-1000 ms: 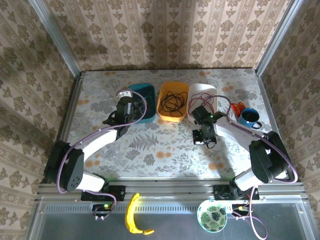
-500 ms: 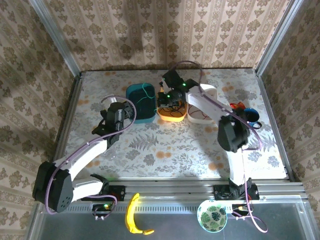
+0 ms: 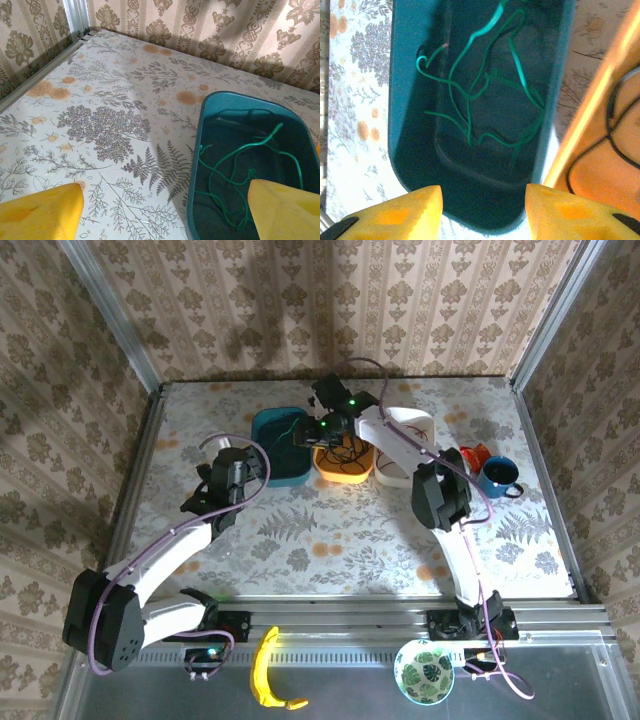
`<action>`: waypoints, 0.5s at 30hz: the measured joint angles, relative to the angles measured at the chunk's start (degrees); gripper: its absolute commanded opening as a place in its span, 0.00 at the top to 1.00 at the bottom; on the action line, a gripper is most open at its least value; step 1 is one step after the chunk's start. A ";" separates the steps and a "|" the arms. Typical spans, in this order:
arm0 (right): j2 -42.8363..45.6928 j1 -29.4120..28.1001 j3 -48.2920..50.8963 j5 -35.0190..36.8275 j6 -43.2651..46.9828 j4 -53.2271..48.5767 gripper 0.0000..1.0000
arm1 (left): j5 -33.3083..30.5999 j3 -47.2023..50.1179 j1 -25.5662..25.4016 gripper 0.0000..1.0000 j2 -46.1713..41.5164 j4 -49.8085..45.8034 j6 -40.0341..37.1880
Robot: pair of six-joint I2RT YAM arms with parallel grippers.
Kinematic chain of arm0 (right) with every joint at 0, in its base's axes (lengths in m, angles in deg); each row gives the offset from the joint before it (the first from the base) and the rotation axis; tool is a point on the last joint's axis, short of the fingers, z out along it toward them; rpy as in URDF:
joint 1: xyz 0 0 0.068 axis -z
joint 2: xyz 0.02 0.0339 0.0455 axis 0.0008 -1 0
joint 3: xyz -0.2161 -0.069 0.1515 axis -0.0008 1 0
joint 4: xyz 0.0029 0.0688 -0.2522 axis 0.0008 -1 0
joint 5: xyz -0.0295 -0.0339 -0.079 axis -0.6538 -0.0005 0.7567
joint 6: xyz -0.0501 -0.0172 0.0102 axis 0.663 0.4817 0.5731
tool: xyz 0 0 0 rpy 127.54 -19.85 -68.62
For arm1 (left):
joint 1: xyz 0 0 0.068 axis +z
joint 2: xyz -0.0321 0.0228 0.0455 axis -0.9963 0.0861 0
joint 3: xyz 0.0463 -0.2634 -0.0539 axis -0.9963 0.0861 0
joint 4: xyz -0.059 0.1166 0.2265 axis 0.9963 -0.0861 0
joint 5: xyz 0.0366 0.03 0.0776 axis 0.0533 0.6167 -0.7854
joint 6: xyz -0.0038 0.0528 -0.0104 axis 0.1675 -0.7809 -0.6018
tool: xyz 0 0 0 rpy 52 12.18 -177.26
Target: Untangle the cables
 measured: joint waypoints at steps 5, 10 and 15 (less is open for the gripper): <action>19.80 0.66 21.46 7.06 3.48 6.10 0.46 | 0.20 -0.02 1.03 0.01 0.09 0.15 -2.10; 43.01 6.54 45.11 16.57 6.08 16.63 0.37 | 0.22 0.20 4.98 0.00 -0.28 0.17 -4.83; 58.25 17.94 65.99 26.82 7.13 26.18 0.15 | -1.11 2.49 10.03 0.00 -3.56 -1.01 -7.45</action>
